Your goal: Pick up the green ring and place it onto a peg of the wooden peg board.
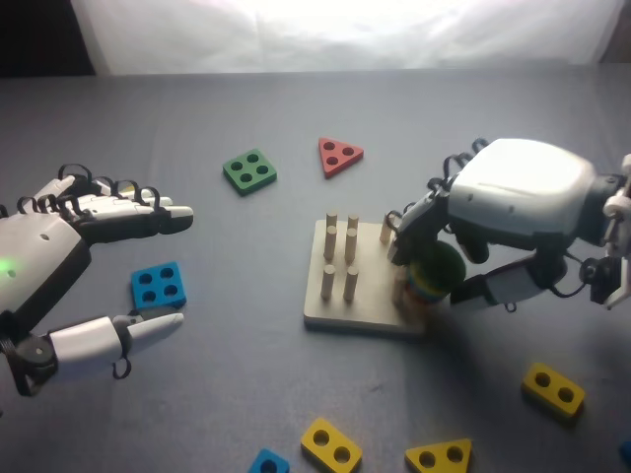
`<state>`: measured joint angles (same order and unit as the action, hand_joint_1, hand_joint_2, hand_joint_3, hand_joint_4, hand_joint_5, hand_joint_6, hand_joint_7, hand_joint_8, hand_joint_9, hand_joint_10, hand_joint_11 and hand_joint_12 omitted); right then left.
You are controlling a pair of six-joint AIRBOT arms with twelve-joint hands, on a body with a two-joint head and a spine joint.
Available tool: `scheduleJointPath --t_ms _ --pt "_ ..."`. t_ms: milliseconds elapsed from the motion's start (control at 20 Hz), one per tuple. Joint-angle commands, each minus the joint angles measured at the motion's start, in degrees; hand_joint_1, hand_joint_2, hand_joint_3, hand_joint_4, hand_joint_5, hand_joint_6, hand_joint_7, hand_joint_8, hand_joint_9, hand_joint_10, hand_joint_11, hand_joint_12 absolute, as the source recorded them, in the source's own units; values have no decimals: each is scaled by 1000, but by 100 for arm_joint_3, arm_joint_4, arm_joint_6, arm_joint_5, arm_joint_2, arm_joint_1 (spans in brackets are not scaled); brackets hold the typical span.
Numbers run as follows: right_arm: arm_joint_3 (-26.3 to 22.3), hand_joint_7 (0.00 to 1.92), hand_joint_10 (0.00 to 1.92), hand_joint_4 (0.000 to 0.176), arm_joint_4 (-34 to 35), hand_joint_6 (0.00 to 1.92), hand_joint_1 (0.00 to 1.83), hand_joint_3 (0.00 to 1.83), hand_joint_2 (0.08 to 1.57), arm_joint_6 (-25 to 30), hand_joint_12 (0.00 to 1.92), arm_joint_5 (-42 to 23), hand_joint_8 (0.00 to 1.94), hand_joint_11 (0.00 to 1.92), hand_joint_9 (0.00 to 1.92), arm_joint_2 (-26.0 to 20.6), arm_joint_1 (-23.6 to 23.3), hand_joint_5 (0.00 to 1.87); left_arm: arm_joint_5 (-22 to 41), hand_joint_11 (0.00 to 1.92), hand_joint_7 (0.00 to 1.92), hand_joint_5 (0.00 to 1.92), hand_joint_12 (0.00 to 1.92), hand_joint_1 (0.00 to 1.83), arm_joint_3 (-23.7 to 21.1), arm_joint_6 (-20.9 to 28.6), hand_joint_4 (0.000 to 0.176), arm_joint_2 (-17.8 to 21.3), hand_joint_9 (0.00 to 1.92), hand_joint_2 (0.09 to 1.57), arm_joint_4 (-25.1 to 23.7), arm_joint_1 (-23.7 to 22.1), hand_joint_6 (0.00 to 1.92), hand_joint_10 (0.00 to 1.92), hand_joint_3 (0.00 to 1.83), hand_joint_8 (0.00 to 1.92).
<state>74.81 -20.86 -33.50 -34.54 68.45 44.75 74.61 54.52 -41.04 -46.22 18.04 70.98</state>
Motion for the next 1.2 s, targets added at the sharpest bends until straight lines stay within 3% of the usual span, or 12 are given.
scheduleJointPath --t_ms 0,50,100,250,300,450,500,650,800,950,1050,1150 --pt "21 1259 689 0 114 876 1191 0 1089 8 1343 -610 511 1136 1317 3 -108 1023 701 0 514 610 1086 917 1 44 0 -28 425 1063 -99 -60 1 8 0 2" --pt "21 1259 689 0 114 876 1191 0 1089 8 1343 -611 511 1136 1317 3 -114 1023 703 0 514 610 1086 917 2 45 0 -28 425 1063 -101 -60 1 8 0 2" --pt "20 1353 612 0 115 926 1165 2 1097 10 1301 -612 262 1147 1351 2 -115 1012 707 0 512 608 1079 906 3 45 0 -28 419 1064 -102 -60 0 4 0 1" --pt "-7 1365 795 0 119 897 1171 2 1085 59 1372 -701 260 1181 1321 -3 -115 1035 705 0 510 604 1054 863 9 50 0 -32 418 1071 -101 -59 0 3 1 0" --pt "-29 1263 861 0 120 748 1260 0 1051 60 1389 -745 644 1158 1282 -6 -115 1060 706 0 509 606 1048 858 9 51 0 -33 418 1068 -101 -59 1 3 0 1" --pt "-82 1220 898 0 158 738 1279 2 1047 79 1399 -935 772 1148 1262 -104 -137 1050 702 0 509 606 1049 858 13 51 0 -34 417 1067 -100 -58 2 3 0 1" --pt "-108 1169 942 0 160 846 1265 4 1069 84 1425 -996 851 1043 1203 -126 -153 991 701 0 519 612 1049 853 14 51 0 -35 425 1067 -100 -58 4 6 0 4" --pt "-201 1250 701 0 136 865 1265 0 1050 85 1224 -1164 645 1053 1250 -183 -167 1017 700 0 514 609 1001 843 17 51 5 -41 411 1075 -97 -58 3 3 0 4" --pt "-269 1238 587 0 111 845 1264 2 1050 85 1212 -1292 676 1039 1271 -233 -179 1021 704 0 500 591 1001 843 16 52 10 -42 401 1079 -96 -58 0 0 1 0" --pt "-307 1235 641 0 49 810 1271 0 1050 101 1283 -1314 710 1136 1331 -270 -187 1027 703 0 498 592 968 844 14 52 13 -48 396 1074 -92 -58 2 3 0 3" --pt "-307 1228 977 0 -85 861 1178 1 1073 211 1475 -1313 616 1143 1250 -270 -187 1057 704 0 505 595 1014 862 12 54 9 -51 408 1070 -91 -58 0 5 0 1" --pt "-301 1242 933 0 -168 883 1171 0 1082 240 1384 -1304 530 1128 1235 -270 -192 1044 706 0 497 590 1009 852 12 64 9 -51 405 1074 -89 -58 0 3 1 0"
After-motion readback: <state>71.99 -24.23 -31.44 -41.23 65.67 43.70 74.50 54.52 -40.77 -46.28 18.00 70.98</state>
